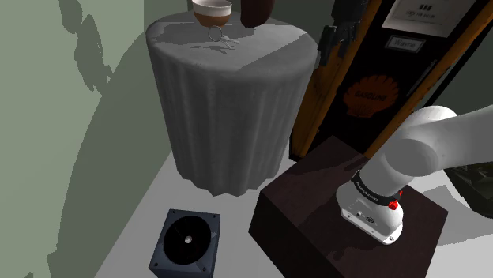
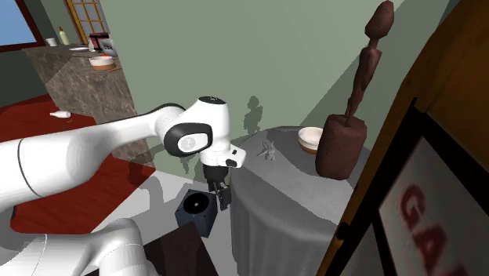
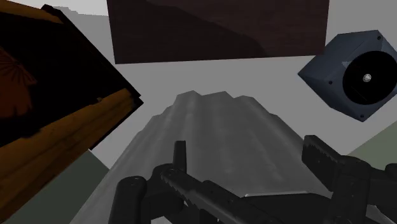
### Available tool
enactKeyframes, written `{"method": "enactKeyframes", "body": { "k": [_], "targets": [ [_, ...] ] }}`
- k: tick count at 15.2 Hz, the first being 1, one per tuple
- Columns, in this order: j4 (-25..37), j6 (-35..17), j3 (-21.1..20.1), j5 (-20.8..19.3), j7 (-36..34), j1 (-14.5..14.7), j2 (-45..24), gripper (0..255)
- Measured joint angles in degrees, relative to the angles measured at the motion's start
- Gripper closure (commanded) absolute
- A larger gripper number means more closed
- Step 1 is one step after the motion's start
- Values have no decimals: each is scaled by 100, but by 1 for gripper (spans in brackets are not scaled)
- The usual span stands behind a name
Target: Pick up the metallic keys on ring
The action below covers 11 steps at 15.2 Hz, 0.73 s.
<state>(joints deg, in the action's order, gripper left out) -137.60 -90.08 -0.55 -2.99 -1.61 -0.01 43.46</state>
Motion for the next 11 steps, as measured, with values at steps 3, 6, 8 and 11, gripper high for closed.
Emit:
{"method": "enactKeyframes", "body": {
  "k": [3, 6, 8, 11],
  "targets": [
    [189, -100, -45, 1, -17, 22, -279, 0],
    [666, -256, -201, 29, -116, 89, -892, 0],
    [1025, -337, -237, -15, -98, 95, -1319, 0],
    [1565, -467, -379, -48, -186, 144, -1973, 0]
  ]
}}
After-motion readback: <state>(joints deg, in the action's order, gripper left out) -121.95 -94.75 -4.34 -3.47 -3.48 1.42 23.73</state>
